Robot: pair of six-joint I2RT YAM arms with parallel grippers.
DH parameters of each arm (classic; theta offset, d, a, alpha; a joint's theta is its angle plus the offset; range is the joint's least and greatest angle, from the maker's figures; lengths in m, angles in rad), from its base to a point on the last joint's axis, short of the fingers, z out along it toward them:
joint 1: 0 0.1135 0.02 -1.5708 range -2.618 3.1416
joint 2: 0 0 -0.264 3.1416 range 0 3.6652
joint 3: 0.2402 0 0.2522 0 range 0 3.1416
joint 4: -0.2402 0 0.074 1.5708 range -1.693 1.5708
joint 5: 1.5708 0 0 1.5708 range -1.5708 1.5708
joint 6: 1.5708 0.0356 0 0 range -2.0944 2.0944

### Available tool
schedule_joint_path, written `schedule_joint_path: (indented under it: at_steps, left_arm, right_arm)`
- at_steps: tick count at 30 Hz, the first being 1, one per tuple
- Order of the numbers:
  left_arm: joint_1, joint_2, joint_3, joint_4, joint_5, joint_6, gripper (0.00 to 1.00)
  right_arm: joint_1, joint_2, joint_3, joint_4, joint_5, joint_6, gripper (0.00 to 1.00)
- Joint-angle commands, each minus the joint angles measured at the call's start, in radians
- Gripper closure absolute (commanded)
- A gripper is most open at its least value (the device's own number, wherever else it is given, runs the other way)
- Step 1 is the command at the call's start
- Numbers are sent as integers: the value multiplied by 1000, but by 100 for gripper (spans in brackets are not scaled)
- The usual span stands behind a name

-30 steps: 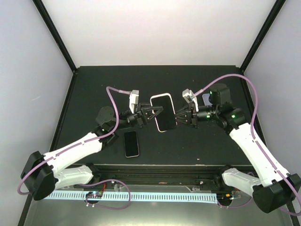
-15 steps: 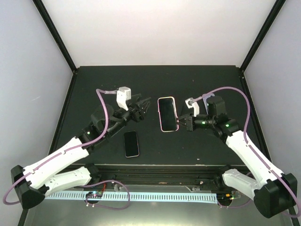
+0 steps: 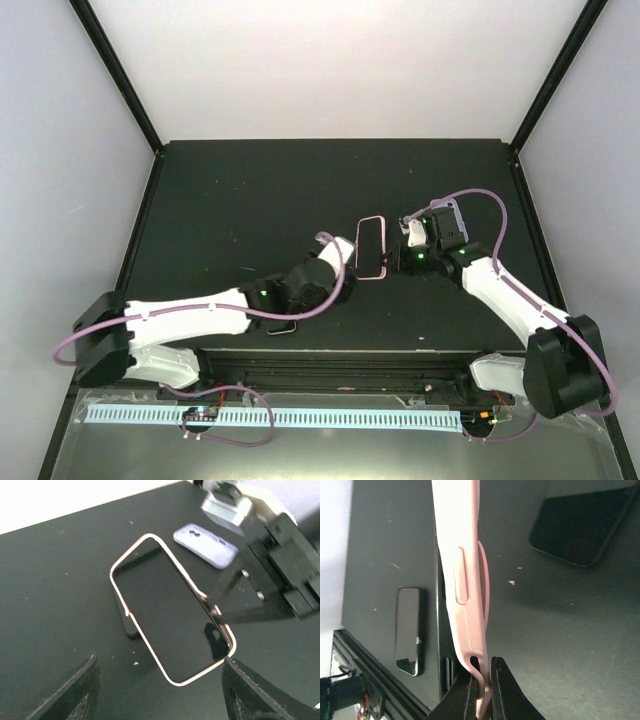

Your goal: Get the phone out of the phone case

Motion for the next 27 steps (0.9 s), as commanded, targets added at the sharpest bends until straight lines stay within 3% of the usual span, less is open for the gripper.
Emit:
schedule_joint_path:
  at_steps: [1,5,10,27]
  left_arm:
    - [-30,134,36,124,-21,92,33]
    - [-30,250,97,144,7,149,34]
    - [-31,345,140,208,27,170,35]
    - [-40,527,304,124,-97,318,38]
  right_arm:
    - [-30,46,70,-24,49,-5,99]
    - [-40,64,122,-92,130,-34,99]
    - [-51,78,99,-60,83,6,99]
    - [-84,91,99,-51,-37,43,99]
